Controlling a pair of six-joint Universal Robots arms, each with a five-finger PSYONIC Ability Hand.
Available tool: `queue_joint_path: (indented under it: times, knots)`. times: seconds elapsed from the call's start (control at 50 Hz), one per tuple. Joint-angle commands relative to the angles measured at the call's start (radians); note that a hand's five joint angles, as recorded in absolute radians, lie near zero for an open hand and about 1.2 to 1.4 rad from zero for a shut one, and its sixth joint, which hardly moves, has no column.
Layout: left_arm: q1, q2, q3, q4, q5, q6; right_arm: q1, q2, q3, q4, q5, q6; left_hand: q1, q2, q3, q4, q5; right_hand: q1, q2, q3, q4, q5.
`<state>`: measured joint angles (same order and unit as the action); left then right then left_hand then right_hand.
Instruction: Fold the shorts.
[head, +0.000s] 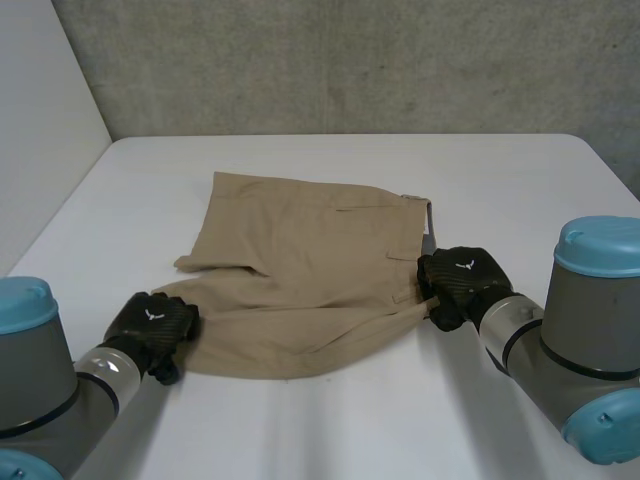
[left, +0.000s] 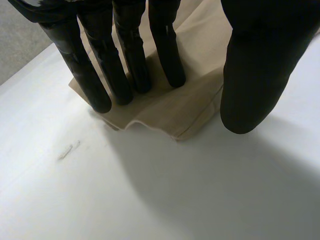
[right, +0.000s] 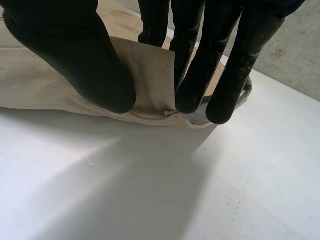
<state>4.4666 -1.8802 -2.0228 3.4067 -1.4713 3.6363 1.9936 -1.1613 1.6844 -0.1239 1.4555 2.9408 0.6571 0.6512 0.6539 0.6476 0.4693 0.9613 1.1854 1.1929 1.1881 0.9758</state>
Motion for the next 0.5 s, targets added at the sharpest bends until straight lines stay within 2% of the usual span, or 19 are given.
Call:
queue_joint_path:
  times: [0.02, 0.22, 0.24, 0.3, 0.34, 0.44, 0.5]
  knots:
    - [0.000, -0.007, 0.001, 0.025, 0.000, 0.001, 0.002, 0.000, 0.000, 0.000, 0.000, -0.002, 0.094, 0.099, 0.097, 0.103, 0.107, 0.435, 0.211, 0.203, 0.208, 0.246]
    - [0.002, -0.026, 0.003, 0.078, -0.003, 0.001, 0.005, 0.000, 0.001, 0.000, 0.000, -0.002, 0.308, 0.314, 0.311, 0.317, 0.321, 0.435, 0.211, 0.203, 0.208, 0.246]
    - [0.002, -0.030, 0.003, 0.082, -0.003, 0.001, 0.005, 0.000, 0.001, 0.000, 0.000, -0.002, 0.352, 0.358, 0.355, 0.361, 0.365, 0.435, 0.211, 0.203, 0.208, 0.246]
    - [0.003, -0.036, 0.004, 0.086, -0.004, 0.001, 0.005, 0.000, 0.001, 0.000, 0.002, -0.002, 0.727, 0.732, 0.730, 0.736, 0.740, 0.435, 0.211, 0.203, 0.208, 0.246]
    - [0.003, -0.036, 0.006, 0.085, -0.004, 0.001, 0.004, 0.000, 0.000, 0.000, 0.003, -0.003, 0.739, 0.745, 0.742, 0.749, 0.752, 0.435, 0.211, 0.203, 0.208, 0.246]
    - [-0.004, 0.084, -0.002, 0.043, -0.003, -0.010, -0.004, -0.030, -0.006, 0.019, 0.005, -0.029, 0.739, 0.745, 0.742, 0.749, 0.752, 0.435, 0.211, 0.203, 0.208, 0.246]
    - [-0.023, 0.231, -0.002, -0.058, 0.003, -0.025, -0.009, -0.070, -0.003, 0.046, 0.003, -0.071, 0.739, 0.745, 0.742, 0.749, 0.752, 0.435, 0.211, 0.203, 0.208, 0.246]
